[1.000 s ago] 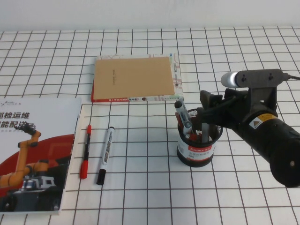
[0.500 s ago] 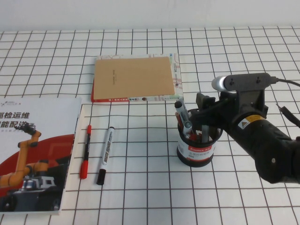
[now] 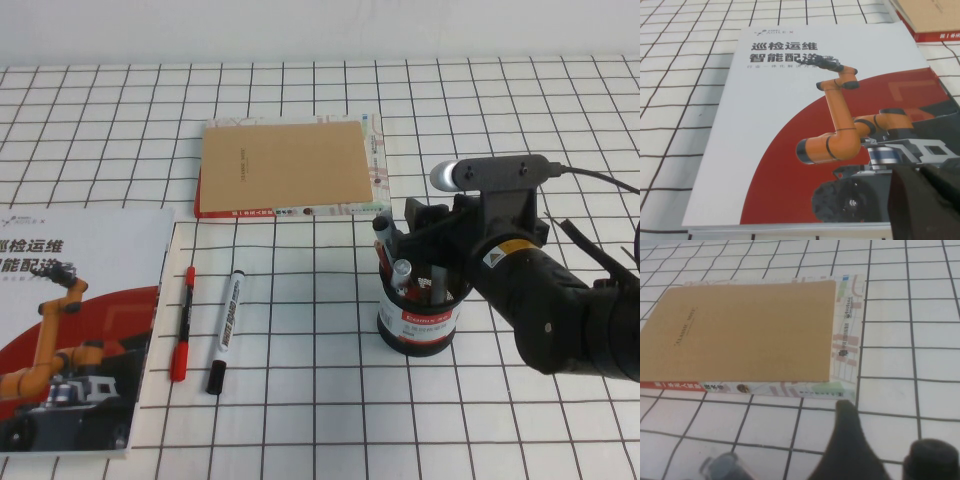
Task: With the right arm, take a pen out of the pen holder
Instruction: 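Take a marker out of the pen holder and lay it on the table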
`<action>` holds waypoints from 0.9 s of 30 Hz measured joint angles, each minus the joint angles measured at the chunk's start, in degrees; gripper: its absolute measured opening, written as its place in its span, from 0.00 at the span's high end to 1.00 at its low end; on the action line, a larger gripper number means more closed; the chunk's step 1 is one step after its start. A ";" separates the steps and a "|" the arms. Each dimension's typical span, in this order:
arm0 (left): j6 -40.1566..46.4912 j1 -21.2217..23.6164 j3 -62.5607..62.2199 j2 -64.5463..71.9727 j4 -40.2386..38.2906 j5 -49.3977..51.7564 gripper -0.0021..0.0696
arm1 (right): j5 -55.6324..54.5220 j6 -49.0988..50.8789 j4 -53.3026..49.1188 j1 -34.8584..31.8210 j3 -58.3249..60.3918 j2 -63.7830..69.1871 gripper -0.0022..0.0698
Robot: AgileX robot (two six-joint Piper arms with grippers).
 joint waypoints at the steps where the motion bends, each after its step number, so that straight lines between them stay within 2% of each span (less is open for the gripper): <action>1: 0.00 0.00 0.00 0.00 0.00 0.00 0.98 | -0.10 0.00 0.00 0.00 -0.12 0.25 0.39; 7: 0.00 0.00 0.00 0.00 0.00 0.00 0.98 | -0.10 0.00 0.00 -0.10 -0.24 0.35 0.53; 15: 0.00 0.00 0.00 0.00 0.00 0.00 0.98 | -0.10 0.00 0.00 -0.10 -0.34 0.35 0.83; 27: 0.00 0.00 0.00 0.00 0.00 0.00 0.98 | 1.98 -1.91 0.12 -0.10 -0.34 -5.07 0.82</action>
